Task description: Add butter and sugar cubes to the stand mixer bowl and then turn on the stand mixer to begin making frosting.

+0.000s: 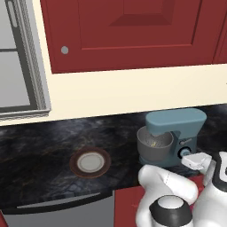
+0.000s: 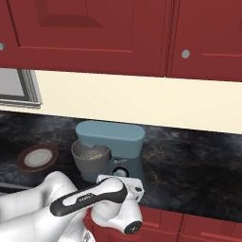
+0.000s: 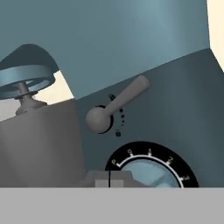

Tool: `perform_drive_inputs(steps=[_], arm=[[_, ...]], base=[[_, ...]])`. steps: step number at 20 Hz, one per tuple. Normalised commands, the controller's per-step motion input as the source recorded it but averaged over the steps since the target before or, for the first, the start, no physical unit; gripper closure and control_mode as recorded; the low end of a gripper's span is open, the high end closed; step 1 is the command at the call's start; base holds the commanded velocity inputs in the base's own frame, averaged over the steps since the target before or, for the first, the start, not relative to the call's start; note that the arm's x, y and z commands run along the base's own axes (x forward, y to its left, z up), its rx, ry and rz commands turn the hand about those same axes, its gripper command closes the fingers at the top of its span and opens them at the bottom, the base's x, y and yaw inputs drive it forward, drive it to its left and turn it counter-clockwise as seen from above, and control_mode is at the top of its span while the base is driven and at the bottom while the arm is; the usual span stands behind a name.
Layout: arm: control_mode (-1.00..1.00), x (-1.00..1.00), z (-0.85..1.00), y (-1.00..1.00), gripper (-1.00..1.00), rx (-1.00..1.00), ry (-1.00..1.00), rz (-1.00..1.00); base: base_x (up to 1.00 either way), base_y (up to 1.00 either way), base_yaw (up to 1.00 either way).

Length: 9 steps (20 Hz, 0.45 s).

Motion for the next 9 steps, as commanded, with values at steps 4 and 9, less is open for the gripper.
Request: perform_drive_inputs(steps=[4,9], arm=[[-1.0,0.1,-0.06,-0.32,1.0,0.0,0.01,-0.16],[-1.0,0.03,-0.19,-0.35,1.0,0.0,0.06,-0.15]], base=[[0.0,0.0,0.0],[0.0,0.0,0.0]])
